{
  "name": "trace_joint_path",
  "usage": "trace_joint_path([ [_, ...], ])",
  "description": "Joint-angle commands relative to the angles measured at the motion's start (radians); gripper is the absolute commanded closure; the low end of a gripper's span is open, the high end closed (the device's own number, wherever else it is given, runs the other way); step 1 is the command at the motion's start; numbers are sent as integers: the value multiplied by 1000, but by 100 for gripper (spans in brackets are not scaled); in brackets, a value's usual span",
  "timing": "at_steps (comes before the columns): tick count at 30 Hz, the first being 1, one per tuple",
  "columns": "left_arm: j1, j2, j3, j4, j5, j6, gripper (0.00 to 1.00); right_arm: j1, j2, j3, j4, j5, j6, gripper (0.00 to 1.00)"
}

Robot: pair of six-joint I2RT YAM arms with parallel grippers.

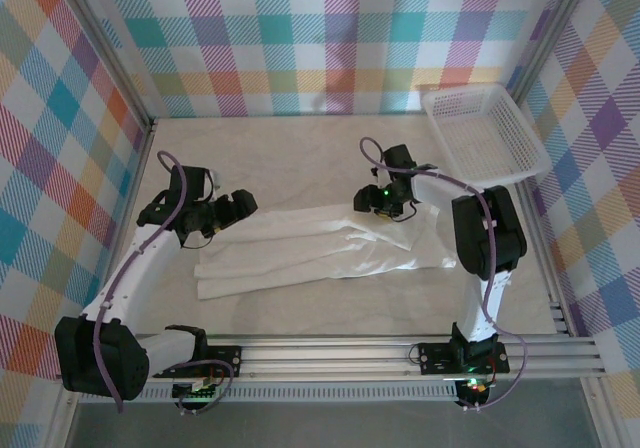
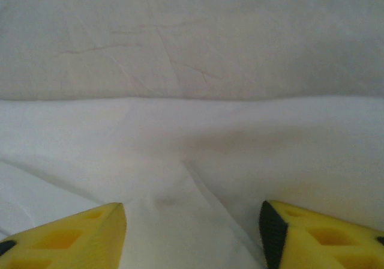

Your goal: Fold the inside-out t-shirt

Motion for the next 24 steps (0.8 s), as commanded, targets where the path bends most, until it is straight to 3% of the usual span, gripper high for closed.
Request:
trace_joint_path([
  [1, -7, 13, -16, -15, -21, 7, 13, 1, 5, 32, -47, -81, -7, 49],
  [6, -7, 45, -27, -25, -48, 14, 13, 2, -15, 20, -78, -116, -7, 81],
  [9, -8, 52, -39, -19, -53, 14, 14, 5, -61, -3, -88, -158, -11, 92],
  [13, -9, 56, -46, -12, -54, 11, 14, 20, -180, -115, -62, -196, -1, 84],
  [19, -10, 45, -58, -11, -43, -5, 14, 103, -344, -456, 109, -279, 109, 79],
  [24, -41, -3, -59, -68, -58, -28, 14, 97, -443, -404, -19, -235, 51, 69],
])
